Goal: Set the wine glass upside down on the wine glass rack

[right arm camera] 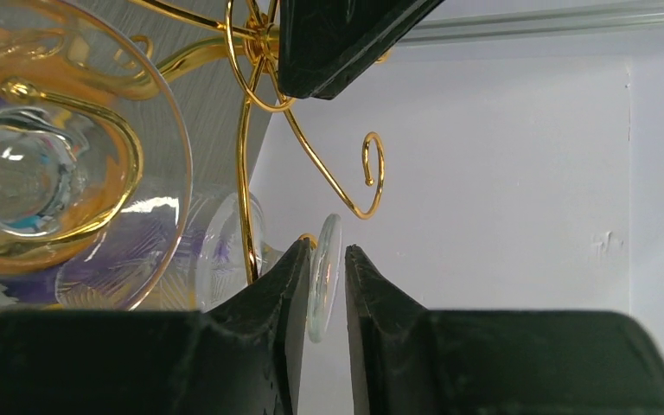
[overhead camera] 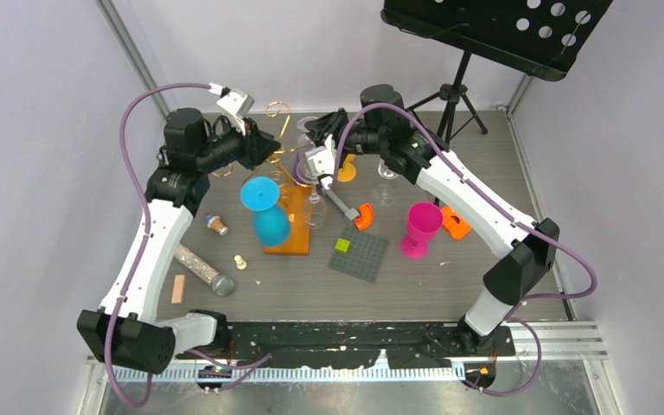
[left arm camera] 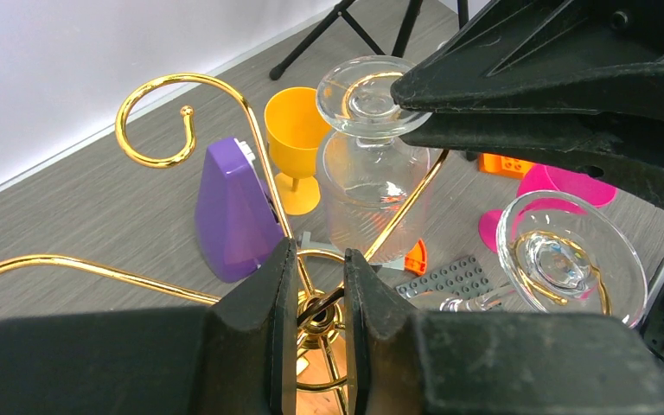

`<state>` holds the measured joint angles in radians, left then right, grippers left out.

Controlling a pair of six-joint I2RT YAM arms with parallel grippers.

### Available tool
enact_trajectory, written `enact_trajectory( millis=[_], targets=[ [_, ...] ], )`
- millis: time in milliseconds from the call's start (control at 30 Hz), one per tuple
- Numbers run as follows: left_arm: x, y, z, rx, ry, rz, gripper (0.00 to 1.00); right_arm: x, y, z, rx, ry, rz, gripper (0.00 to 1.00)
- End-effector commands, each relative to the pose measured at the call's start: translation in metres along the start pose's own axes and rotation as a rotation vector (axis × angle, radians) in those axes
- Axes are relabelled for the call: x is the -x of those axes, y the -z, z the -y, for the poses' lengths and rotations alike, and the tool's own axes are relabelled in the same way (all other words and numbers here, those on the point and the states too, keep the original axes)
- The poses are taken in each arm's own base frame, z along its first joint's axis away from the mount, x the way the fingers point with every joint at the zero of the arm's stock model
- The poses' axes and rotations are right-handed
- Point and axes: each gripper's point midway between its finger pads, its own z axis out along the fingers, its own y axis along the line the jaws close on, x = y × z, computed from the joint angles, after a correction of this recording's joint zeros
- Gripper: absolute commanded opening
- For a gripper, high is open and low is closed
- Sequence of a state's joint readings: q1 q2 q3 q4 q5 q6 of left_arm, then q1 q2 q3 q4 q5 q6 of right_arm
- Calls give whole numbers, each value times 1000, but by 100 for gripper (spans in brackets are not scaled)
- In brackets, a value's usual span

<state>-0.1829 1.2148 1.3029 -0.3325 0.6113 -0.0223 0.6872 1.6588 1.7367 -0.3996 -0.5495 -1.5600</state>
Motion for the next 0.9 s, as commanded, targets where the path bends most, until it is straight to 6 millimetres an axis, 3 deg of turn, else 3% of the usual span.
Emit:
enact_trajectory(
  millis=[0, 867],
  targets=[
    [-17, -2, -5, 13, 30, -46, 0, 16, 7, 37, -91, 45, 46, 27],
    [-20, -3, -5, 14, 39, -52, 0, 29, 1, 42, -107, 12, 126, 30]
  ],
)
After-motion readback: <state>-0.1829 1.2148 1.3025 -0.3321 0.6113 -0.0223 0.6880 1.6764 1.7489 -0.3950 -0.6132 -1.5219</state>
